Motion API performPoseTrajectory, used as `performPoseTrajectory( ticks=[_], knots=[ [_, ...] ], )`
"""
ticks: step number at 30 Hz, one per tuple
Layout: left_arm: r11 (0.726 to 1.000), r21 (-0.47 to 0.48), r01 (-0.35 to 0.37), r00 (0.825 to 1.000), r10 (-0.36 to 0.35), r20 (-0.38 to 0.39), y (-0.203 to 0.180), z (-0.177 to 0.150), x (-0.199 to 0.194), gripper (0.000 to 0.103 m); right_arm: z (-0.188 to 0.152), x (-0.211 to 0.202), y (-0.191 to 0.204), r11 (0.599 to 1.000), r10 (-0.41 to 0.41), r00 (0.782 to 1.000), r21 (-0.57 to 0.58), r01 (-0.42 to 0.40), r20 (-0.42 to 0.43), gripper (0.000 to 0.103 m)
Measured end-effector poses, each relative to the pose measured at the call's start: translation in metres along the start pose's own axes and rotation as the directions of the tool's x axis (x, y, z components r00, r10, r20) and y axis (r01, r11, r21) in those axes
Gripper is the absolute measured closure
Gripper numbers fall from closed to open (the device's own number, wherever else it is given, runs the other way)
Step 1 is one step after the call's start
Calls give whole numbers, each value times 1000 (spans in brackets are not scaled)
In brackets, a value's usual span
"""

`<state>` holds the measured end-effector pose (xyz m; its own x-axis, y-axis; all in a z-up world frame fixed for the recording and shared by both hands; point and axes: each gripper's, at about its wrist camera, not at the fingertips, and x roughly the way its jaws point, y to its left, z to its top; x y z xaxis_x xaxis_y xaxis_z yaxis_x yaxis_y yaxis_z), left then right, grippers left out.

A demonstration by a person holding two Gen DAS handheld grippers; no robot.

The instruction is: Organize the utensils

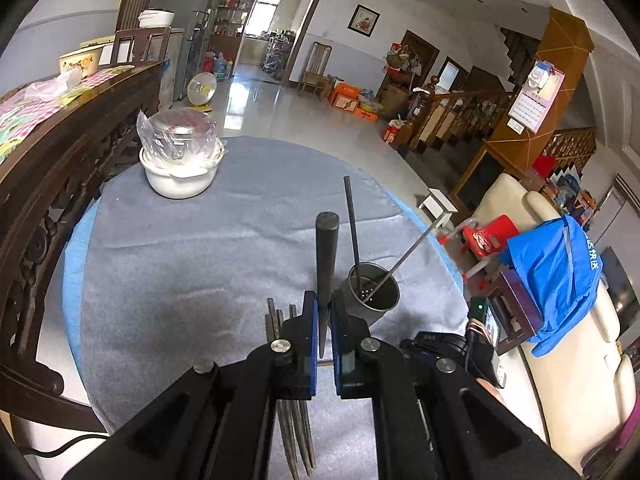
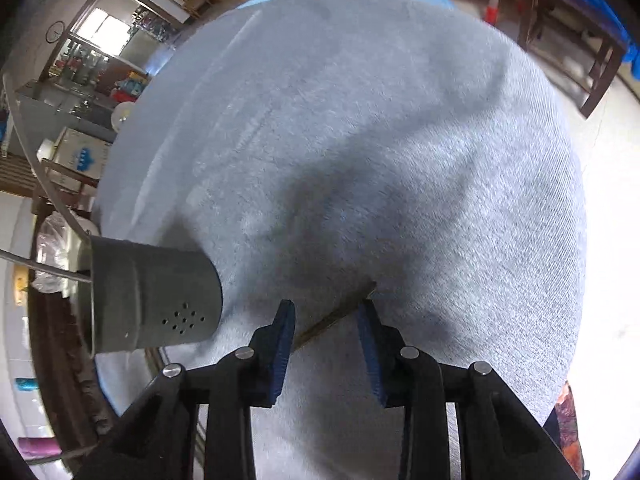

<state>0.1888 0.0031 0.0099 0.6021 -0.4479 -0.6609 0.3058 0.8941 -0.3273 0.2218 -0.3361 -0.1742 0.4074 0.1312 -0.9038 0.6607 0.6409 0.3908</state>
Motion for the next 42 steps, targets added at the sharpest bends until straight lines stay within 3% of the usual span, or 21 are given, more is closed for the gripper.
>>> performPoseTrajectory(
  ticks=[4, 5, 7, 11, 18, 19, 21, 25, 36, 42],
  knots=[
    [1000, -4, -2, 1000, 2, -1, 5, -1, -2, 97, -2, 4, 13, 994, -93, 993, -50, 97, 69, 75],
    [1000, -7, -2, 1000, 2, 0, 7, -1, -3, 97, -2, 5, 14, 992, -104, 991, -56, 109, 89, 82],
    [1000, -12, -3, 1000, 3, 3, 10, -1, -5, 97, -2, 6, 16, 990, -111, 986, -77, 121, 122, 85],
    [1000, -20, -14, 1000, 14, 8, 14, -1, -9, 97, 4, 4, 11, 989, -99, 981, -90, 115, 168, 97],
    [1000, -23, -15, 1000, 15, 3, 13, -3, -8, 97, 22, -4, -30, 998, -63, 982, -7, 65, 179, 98],
    [1000, -20, -17, 1000, 18, 4, 12, -3, -8, 97, 24, -5, -35, 999, -54, 984, 4, 54, 168, 98],
    [1000, -18, -18, 1000, 18, 2, 10, -3, -8, 97, 23, -8, -47, 998, 40, 996, 53, -44, 83, 98],
    [1000, -13, -20, 1000, 20, 4, 7, -3, -7, 97, 16, -21, -46, 991, 122, 992, 60, -122, 2, 93],
    [1000, -11, -5, 1000, 5, 2, 9, -3, -10, 97, 16, 1, -20, 997, 52, 996, 56, -48, -76, 93],
    [1000, -30, -7, 1000, 7, 3, 20, -2, -11, 97, 18, 8, -13, 997, 21, 998, 70, -17, -63, 89]
  ],
)
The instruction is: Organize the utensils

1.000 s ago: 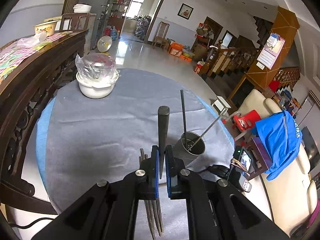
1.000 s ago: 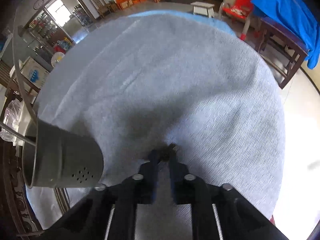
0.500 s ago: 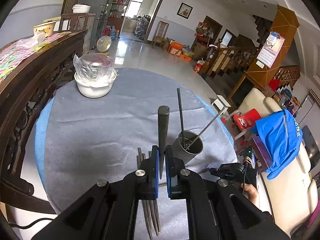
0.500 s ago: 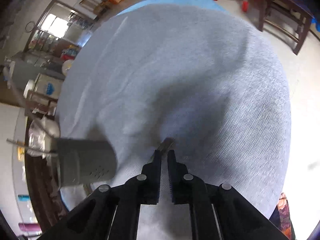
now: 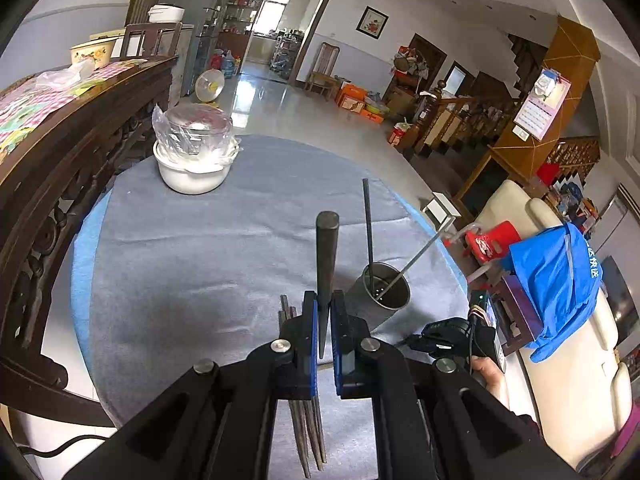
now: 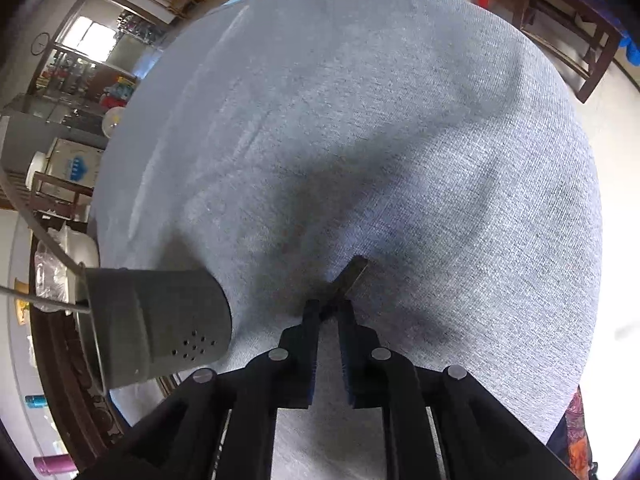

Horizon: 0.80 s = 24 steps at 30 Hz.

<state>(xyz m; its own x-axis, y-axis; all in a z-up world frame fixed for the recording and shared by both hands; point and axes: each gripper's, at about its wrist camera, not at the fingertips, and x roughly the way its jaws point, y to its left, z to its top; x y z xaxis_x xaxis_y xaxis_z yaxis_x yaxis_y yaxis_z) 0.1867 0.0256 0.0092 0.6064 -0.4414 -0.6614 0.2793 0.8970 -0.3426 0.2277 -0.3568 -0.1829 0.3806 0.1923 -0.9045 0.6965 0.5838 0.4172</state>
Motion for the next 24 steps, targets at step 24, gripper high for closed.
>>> performPoseTrajectory(
  ticks=[24],
  knots=[
    [1000, 2, -29, 999, 29, -19, -9, 2, 5, 97, 3, 2, 24, 988, 6, 988, -152, 18, 157, 95]
  ],
)
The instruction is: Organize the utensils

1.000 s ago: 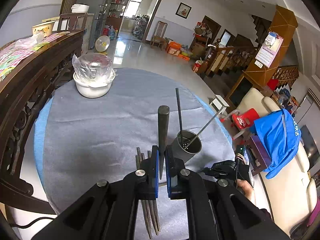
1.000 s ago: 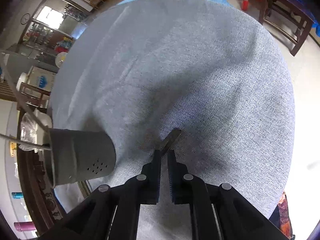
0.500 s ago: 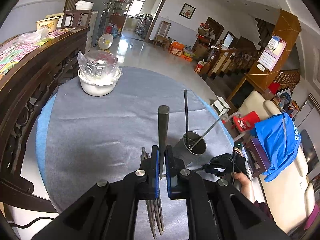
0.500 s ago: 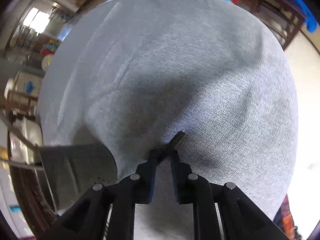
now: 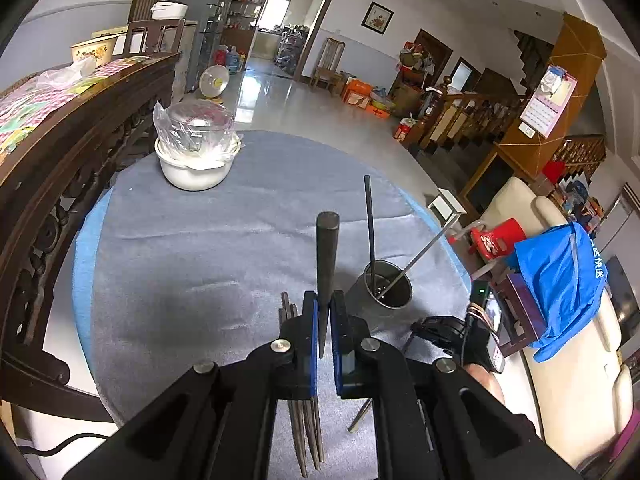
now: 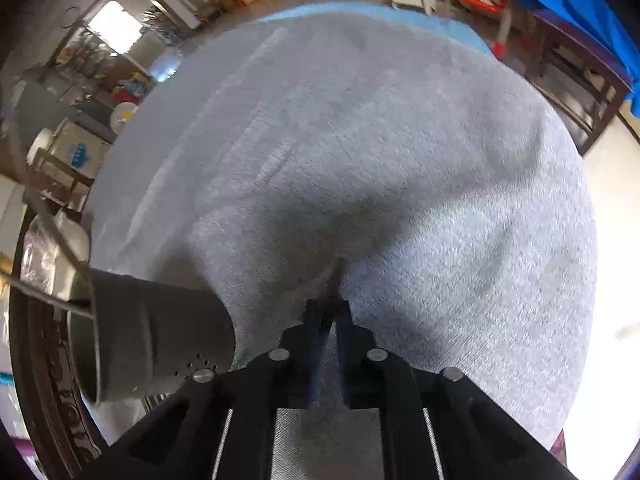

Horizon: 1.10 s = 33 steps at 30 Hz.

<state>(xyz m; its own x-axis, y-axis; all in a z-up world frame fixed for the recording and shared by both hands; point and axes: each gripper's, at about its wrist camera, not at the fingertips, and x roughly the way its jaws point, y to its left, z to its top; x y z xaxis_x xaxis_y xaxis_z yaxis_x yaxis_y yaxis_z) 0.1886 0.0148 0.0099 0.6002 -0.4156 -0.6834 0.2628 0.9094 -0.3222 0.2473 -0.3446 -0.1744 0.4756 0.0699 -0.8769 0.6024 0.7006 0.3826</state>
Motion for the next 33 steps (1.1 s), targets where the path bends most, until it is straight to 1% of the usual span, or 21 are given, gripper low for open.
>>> performPoseTrajectory(
  ticks=[5, 7, 10, 11, 13, 15, 16, 17, 19, 21, 22, 23, 26, 28, 30, 31, 33],
  knots=[
    [1000, 6, -9, 1000, 9, -9, -9, 0, 4, 97, 2, -21, -14, 996, 93, 993, -9, -93, 67, 95],
    [1000, 13, -12, 1000, 12, -10, -13, 0, 5, 97, 3, -34, -20, 990, 142, 985, -10, -142, 100, 95],
    [1000, 25, -10, 1000, 11, -14, -22, 2, 8, 97, 7, -61, -27, 979, 206, 963, -27, -204, 176, 96],
    [1000, 29, -11, 1000, 11, -13, -25, 3, 8, 97, 9, -76, -28, 973, 229, 949, -43, -226, 218, 96],
    [999, 38, -10, 1000, 11, -10, -30, 6, 9, 97, 12, -96, -27, 964, 265, 925, -61, -258, 274, 97],
    [999, 50, -6, 1000, 6, 0, -38, 12, 9, 97, 15, -128, -27, 948, 316, 884, -94, -303, 344, 97],
    [998, 58, -5, 1000, 4, 10, -42, 15, 8, 97, 14, -137, -26, 944, 328, 871, -107, -311, 367, 96],
    [998, 62, -5, 1000, 4, 16, -46, 17, 7, 97, 15, -155, -24, 936, 352, 844, -129, -328, 406, 96],
    [997, 74, -1, 1000, -1, 31, -55, 25, 4, 97, 16, -174, -16, 925, 378, 809, -158, -345, 451, 96],
    [997, 83, 0, 999, -5, 53, -62, 32, 0, 97, 17, -197, -9, 910, 414, 763, -193, -368, 495, 96],
    [996, 88, 1, 998, -6, 66, -67, 36, -2, 97, 15, -201, -3, 904, 426, 747, -207, -375, 510, 96],
    [996, 92, 0, 997, -8, 81, -71, 41, -4, 97, 14, -214, 0, 898, 438, 725, -224, -379, 531, 96],
    [995, 95, 6, 994, -17, 106, -82, 52, -3, 97, 13, -234, 16, 889, 457, 669, -266, -374, 586, 96],
    [996, 93, 11, 993, -22, 116, -88, 57, 1, 97, 12, -239, 28, 890, 455, 646, -289, -353, 613, 96],
    [996, 92, 2, 992, -14, 122, -92, 60, 10, 97, 9, -239, 40, 893, 450, 630, -311, -326, 633, 96],
    [996, 91, -5, 992, -6, 123, -94, 61, 17, 97, 7, -236, 48, 899, 437, 625, -324, -294, 647, 96],
    [997, 82, -16, 994, 7, 110, -96, 61, 30, 97, 2, -229, 60, 903, 429, 622, -340, -264, 655, 96]
  ],
)
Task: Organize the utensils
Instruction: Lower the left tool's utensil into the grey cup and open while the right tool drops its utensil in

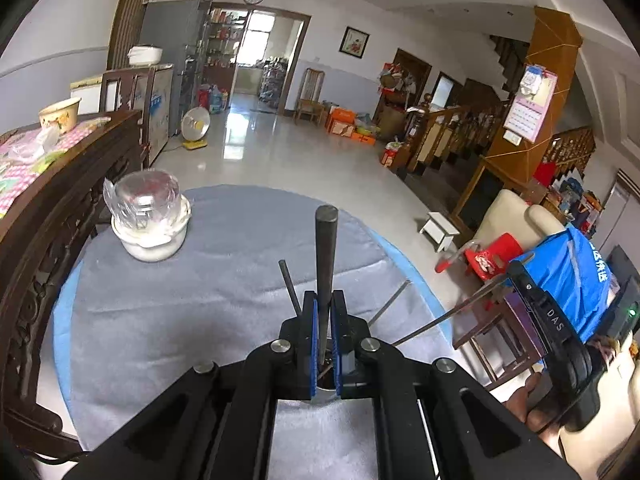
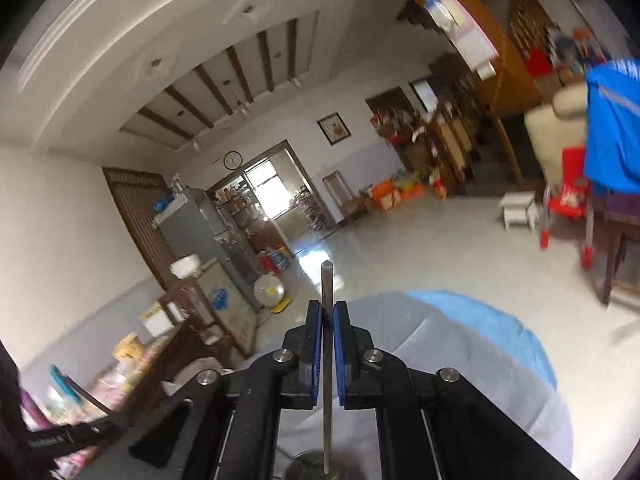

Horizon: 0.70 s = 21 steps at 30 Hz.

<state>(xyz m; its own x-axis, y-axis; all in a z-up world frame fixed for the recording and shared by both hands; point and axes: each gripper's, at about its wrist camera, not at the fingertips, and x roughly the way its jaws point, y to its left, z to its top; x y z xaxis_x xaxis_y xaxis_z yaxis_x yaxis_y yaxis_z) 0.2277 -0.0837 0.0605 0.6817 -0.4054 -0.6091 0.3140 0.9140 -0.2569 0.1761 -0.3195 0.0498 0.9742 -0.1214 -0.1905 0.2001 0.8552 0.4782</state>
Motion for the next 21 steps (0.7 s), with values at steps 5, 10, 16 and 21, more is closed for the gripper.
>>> performPoseTrajectory(
  ticks=[5, 10, 16, 21],
  knots=[
    [999, -22, -30, 997, 28, -73, 5, -12, 37, 97, -27, 27, 16, 998, -11, 997, -55, 7, -71, 96],
    [999, -17, -33, 988, 30, -149, 10, -28, 59, 97, -45, 37, 22, 995, 14, 989, -99, -29, -147, 96],
    [1000, -5, 4, 986, -5, -164, 9, -32, 54, 69, -58, 46, 19, 992, 69, 962, -81, -93, -263, 92],
    [1000, 1, 1, 992, -1, -123, 21, -36, 35, 51, -61, 44, -8, 991, 135, 933, 33, -131, -333, 77]
  ],
)
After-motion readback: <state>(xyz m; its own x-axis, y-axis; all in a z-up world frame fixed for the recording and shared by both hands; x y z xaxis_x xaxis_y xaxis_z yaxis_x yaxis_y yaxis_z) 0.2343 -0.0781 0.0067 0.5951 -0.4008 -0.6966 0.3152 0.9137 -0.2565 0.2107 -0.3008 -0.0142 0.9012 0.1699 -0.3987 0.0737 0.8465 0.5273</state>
